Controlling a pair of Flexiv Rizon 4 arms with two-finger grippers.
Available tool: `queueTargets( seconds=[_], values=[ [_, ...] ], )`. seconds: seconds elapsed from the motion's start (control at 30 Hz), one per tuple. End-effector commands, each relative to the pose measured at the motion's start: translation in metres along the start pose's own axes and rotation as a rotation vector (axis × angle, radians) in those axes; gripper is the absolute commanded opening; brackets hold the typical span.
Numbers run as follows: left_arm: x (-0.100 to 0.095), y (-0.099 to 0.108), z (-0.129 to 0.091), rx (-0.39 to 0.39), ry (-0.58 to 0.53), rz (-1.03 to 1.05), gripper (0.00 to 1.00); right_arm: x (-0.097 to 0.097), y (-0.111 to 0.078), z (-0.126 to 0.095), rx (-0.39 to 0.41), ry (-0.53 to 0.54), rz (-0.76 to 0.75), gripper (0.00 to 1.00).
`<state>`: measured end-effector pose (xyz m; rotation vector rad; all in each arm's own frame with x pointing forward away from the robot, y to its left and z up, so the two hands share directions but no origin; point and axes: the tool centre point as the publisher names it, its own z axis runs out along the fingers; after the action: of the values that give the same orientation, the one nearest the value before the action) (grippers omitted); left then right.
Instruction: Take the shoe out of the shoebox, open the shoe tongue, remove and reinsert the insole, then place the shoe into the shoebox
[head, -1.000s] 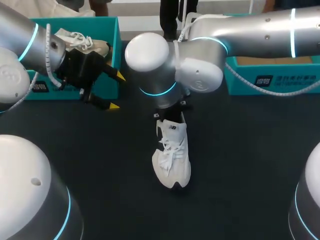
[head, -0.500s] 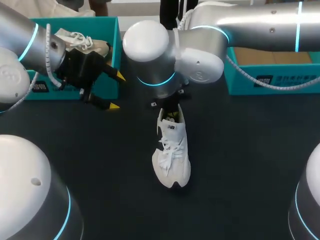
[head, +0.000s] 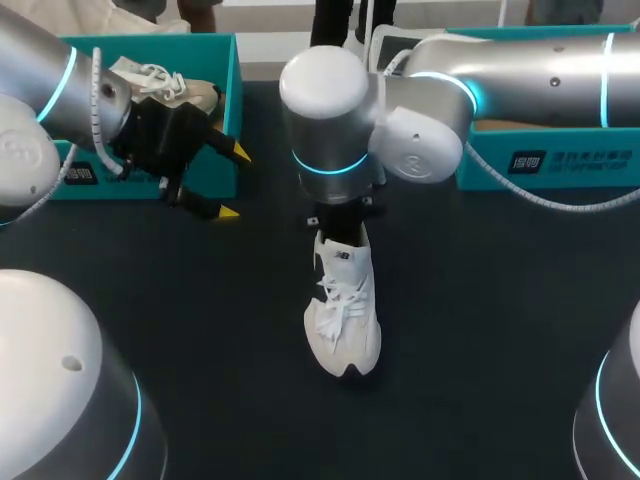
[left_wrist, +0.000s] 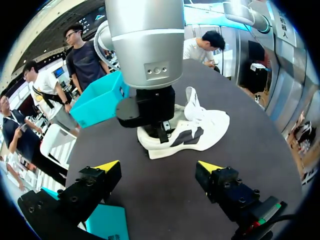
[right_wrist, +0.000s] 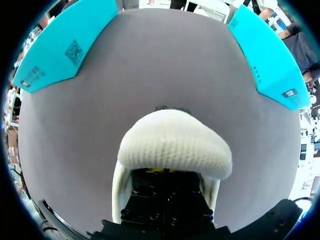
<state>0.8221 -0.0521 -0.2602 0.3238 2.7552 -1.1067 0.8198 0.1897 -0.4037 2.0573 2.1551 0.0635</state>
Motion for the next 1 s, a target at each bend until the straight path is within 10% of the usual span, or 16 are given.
queueTargets(
  seconds=[0.03, 0.3, 0.47, 1.0],
  values=[
    [0.0, 0.0, 0.0, -0.003, 0.001, 0.0, 1.0, -0.001, -0.012, 0.0, -0.01, -0.001, 0.013, 0.0],
    [0.0, 0.0, 0.0, -0.003, 0.001, 0.0, 1.0, -0.007, -0.009, -0.046, 0.086, 0.029, 0.067, 0.0],
    [0.0, 0.0, 0.0, -0.003, 0.001, 0.0, 1.0, 0.0, -0.026, -0.064, 0.372, 0.063, 0.114, 0.0],
    [0.0, 0.0, 0.0, -0.003, 0.001, 0.0, 1.0, 0.011, -0.039, -0.073, 0.46, 0.073, 0.108, 0.0]
  ],
)
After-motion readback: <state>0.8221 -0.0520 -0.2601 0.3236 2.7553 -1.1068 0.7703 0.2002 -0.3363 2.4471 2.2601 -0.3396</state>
